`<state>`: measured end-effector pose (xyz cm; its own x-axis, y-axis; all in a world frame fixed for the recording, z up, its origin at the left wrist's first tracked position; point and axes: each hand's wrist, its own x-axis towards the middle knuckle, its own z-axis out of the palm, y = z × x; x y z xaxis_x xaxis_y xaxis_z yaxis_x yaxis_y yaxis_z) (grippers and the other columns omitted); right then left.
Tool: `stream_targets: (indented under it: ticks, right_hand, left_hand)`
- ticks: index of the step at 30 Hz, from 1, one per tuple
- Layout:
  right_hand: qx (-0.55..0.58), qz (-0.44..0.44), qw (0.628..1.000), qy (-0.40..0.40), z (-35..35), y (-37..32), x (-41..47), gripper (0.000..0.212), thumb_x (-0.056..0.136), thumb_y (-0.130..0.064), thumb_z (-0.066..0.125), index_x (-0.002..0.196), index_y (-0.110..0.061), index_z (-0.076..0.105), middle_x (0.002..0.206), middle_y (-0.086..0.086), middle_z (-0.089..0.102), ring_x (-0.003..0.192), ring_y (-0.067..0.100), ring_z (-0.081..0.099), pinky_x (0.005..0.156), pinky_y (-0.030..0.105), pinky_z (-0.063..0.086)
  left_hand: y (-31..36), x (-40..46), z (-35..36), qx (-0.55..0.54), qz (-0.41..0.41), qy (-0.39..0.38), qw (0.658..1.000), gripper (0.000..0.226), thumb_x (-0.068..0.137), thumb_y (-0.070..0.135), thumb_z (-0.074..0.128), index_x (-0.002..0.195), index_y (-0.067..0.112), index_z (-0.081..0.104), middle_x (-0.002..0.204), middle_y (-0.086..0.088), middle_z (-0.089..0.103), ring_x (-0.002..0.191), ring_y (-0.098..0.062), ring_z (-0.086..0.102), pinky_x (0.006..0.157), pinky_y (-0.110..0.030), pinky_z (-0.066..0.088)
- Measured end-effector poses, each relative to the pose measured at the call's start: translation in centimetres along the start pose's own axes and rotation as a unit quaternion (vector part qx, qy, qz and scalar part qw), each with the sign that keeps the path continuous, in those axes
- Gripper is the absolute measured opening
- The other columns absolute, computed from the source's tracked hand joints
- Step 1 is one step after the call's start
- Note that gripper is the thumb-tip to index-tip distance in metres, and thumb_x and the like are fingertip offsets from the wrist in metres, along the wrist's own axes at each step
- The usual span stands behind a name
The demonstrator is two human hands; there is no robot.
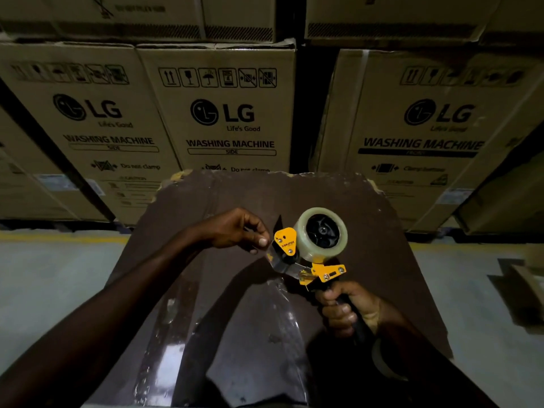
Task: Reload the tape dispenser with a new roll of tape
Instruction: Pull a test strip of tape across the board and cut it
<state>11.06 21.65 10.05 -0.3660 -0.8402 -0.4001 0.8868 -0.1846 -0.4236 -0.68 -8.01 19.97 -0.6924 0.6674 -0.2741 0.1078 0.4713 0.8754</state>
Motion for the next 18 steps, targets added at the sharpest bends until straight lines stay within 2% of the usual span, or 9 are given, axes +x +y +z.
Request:
stream_targets:
  ticks: [2,8,15,18]
  right_hand:
    - [0.004,-0.001,1.0,-0.003,0.1,0.0,0.2,0.011,0.084,-0.021,0.059,0.074,-0.018,0.055,0.052,-0.006,0.051,0.041,0.007,0.047,0.052,0.022,0.044]
    - [0.003,-0.012,1.0,-0.003,0.5,-0.3,0.4,0.013,0.083,-0.022,0.061,0.071,-0.02,0.055,0.051,-0.008,0.051,0.041,0.005,0.047,0.051,0.022,0.043]
    - [0.022,-0.004,1.0,0.002,0.0,0.0,0.3,0.013,0.081,-0.019,0.062,0.072,-0.02,0.053,0.051,-0.007,0.051,0.04,0.007,0.048,0.052,0.022,0.046]
    - [0.006,-0.006,1.0,-0.014,0.0,0.1,0.3,0.01,0.081,-0.021,0.063,0.073,-0.022,0.057,0.052,-0.008,0.052,0.041,0.005,0.049,0.052,0.019,0.046]
  left_hand:
    - [0.0,0.2,0.0,-0.004,0.009,0.011,1.0,0.013,0.089,0.01,0.067,0.1,0.006,0.072,0.096,-0.009,0.075,0.086,-0.016,0.072,0.077,-0.031,0.06]
    - [-0.9,0.5,1.1,-0.033,0.037,0.079,0.996,0.013,0.094,0.009,0.061,0.103,0.004,0.068,0.102,-0.018,0.07,0.093,-0.023,0.07,0.075,-0.035,0.062]
    - [-1.4,0.4,1.8,-0.039,0.058,0.071,0.995,0.015,0.098,0.014,0.054,0.103,0.003,0.063,0.105,-0.02,0.064,0.095,-0.024,0.066,0.072,-0.036,0.061]
    - [-1.3,0.4,1.7,-0.038,0.057,0.063,0.996,0.016,0.099,0.014,0.053,0.105,0.001,0.062,0.102,-0.014,0.066,0.092,-0.02,0.067,0.072,-0.039,0.062]
